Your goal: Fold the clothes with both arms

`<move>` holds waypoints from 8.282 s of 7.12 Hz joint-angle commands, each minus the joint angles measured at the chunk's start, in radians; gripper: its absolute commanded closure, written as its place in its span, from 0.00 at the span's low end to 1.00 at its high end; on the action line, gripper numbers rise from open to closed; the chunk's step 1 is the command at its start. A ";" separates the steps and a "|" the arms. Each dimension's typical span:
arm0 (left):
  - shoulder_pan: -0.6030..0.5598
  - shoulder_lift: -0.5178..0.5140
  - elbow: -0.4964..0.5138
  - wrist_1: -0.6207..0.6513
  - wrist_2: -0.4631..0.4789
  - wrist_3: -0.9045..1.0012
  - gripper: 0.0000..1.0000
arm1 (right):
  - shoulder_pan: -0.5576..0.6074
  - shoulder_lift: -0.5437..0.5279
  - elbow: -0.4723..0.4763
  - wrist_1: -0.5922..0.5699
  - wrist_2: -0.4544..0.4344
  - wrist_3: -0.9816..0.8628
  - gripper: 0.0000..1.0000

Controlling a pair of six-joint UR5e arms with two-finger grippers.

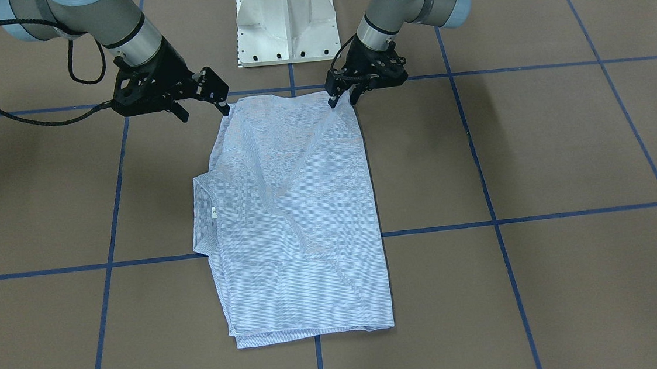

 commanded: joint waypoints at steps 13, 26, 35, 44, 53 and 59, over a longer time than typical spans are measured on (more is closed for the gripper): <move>0.055 -0.010 -0.040 0.119 -0.002 0.000 0.44 | 0.010 -0.003 -0.001 -0.003 0.000 0.000 0.00; 0.039 -0.012 -0.048 0.168 -0.006 -0.002 0.55 | 0.018 -0.003 -0.001 -0.009 -0.002 0.000 0.00; 0.015 -0.015 -0.081 0.168 -0.006 -0.043 1.00 | 0.004 -0.016 -0.002 -0.009 -0.017 0.035 0.00; 0.018 -0.014 -0.118 0.167 -0.008 -0.032 1.00 | -0.370 0.016 -0.042 -0.143 -0.379 0.440 0.00; 0.018 -0.013 -0.114 0.167 -0.008 -0.031 1.00 | -0.364 0.085 -0.139 -0.193 -0.377 0.439 0.29; 0.018 -0.013 -0.112 0.167 -0.006 -0.031 1.00 | -0.364 0.106 -0.123 -0.298 -0.368 0.436 0.26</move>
